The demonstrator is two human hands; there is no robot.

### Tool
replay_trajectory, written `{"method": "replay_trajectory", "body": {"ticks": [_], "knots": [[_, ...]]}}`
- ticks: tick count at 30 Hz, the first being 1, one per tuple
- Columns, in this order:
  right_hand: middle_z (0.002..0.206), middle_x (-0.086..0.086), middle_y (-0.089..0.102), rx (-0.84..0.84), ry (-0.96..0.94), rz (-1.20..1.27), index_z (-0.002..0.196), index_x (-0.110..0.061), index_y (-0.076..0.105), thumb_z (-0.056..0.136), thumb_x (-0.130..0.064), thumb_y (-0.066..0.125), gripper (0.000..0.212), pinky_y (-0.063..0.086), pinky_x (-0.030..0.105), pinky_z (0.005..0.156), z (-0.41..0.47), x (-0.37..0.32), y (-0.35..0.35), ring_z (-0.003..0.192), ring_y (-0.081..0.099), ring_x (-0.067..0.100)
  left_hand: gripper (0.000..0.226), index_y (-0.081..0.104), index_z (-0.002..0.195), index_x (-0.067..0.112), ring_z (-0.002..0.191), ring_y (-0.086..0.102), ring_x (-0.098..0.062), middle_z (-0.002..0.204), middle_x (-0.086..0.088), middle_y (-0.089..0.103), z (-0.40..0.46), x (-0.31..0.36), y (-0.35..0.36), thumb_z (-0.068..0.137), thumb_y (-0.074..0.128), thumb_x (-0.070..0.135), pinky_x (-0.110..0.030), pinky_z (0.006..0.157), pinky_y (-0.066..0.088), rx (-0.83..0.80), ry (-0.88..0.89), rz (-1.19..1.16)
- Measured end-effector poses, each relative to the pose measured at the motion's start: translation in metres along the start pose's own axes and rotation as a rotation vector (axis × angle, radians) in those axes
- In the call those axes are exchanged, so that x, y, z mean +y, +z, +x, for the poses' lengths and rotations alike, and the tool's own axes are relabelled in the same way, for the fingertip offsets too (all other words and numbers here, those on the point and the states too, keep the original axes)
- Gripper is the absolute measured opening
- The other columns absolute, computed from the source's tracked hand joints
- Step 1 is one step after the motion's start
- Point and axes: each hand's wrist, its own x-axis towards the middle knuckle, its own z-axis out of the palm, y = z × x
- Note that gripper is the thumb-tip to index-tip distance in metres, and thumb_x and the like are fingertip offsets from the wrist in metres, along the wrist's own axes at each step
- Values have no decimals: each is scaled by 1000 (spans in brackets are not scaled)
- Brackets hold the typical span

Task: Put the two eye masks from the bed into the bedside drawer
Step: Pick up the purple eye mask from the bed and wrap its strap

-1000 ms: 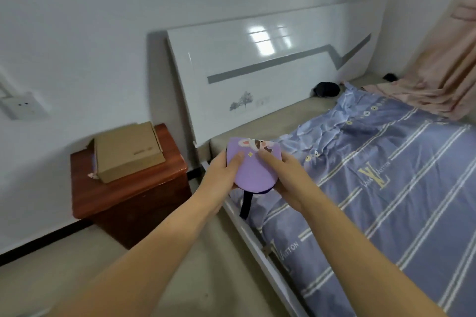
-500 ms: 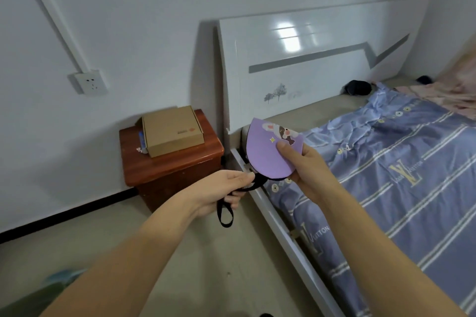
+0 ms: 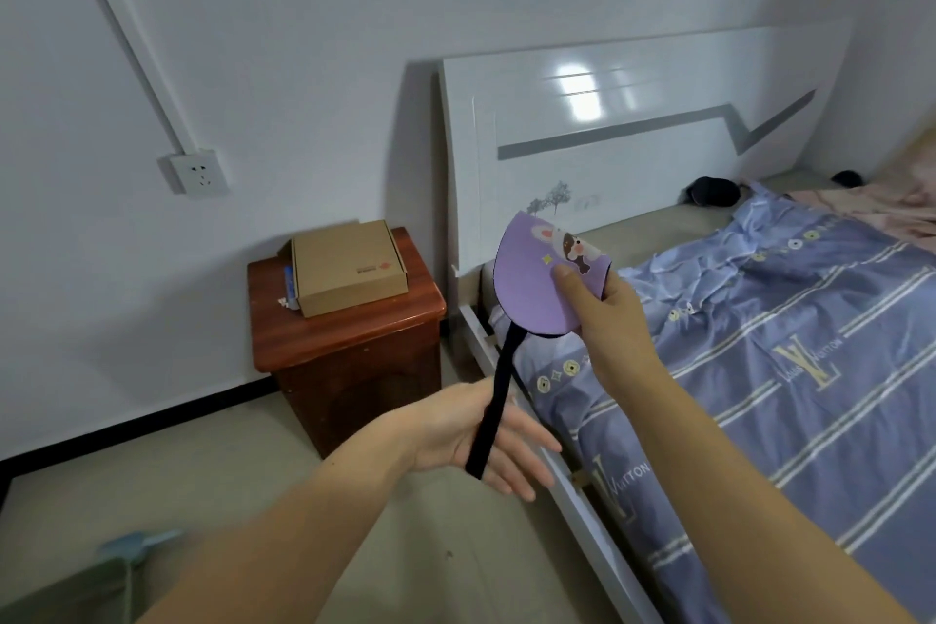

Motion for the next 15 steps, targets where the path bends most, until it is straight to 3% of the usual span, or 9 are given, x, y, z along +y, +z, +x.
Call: {"method": "replay_trajectory", "body": {"ticks": [2, 4, 5, 7, 9, 10, 12, 13, 15], "knots": [[92, -17, 72, -29, 2, 12, 89, -35, 68, 87, -28, 62, 9, 55, 19, 75, -3, -1, 0, 91, 66, 5, 48, 64, 102, 8, 79, 69, -22, 92, -14, 70, 10, -5, 0, 98, 28, 40, -26, 69, 55, 290, -19, -73], [96, -11, 71, -28, 42, 15, 96, -30, 66, 88, -26, 61, 10, 55, 27, 78, -7, 4, 0, 96, 65, 12, 22, 57, 87, 7, 71, 58, -17, 82, -13, 59, 18, 2, -9, 97, 38, 11, -23, 63, 46, 647, 149, -250], [100, -7, 69, -3, 80, 24, 103, -26, 63, 89, -25, 60, 15, 55, 30, 77, -9, 7, -1, 97, 64, 16, 21, 54, 85, 8, 71, 55, -17, 82, -13, 56, 20, 9, -14, 95, 37, 0, -24, 63, 45, 738, 280, -389], [103, -1, 65, 53, 167, 61, 117, -16, 57, 90, -21, 58, 27, 55, 26, 66, -12, 13, -3, 94, 62, 18, 25, 50, 106, 6, 88, 61, -23, 97, -19, 58, 12, 27, -21, 93, 34, -8, -29, 76, 53, 675, 590, -903], [102, 6, 61, 91, 235, 58, 121, -8, 54, 91, -18, 57, 32, 51, 18, 50, -15, 16, -5, 82, 59, 17, 28, 50, 118, 2, 93, 68, -25, 106, -21, 64, -4, 39, -25, 93, 39, -4, -26, 75, 59, 403, 828, -1219], [100, 8, 59, 110, 250, 48, 120, -6, 54, 91, -18, 56, 31, 47, 16, 44, -15, 18, -6, 76, 57, 17, 26, 57, 114, 0, 85, 72, -20, 100, -18, 70, -13, 43, -21, 90, 48, 3, -21, 66, 59, 292, 827, -1178], [97, 8, 59, 144, 236, 34, 115, -8, 56, 91, -18, 56, 26, 44, 15, 41, -13, 17, -8, 73, 55, 18, 18, 73, 93, 10, 66, 73, -9, 79, -6, 77, -28, 43, -7, 85, 60, 18, -13, 50, 55, 160, 563, -692], [95, 6, 60, 156, 217, 27, 111, -11, 57, 91, -19, 56, 22, 45, 16, 41, -12, 15, -9, 75, 56, 19, 21, 75, 89, 15, 64, 72, -8, 75, -4, 77, -28, 37, -1, 88, 55, 22, -13, 50, 54, 71, 391, -338], [88, -1, 62, 157, 160, 9, 102, -19, 59, 90, -21, 56, 12, 46, 16, 42, -11, 10, -10, 75, 58, 17, 27, 69, 103, 16, 77, 74, -17, 84, -6, 76, -22, 20, 7, 93, 45, 24, -19, 62, 58, -27, 71, 234]]}}
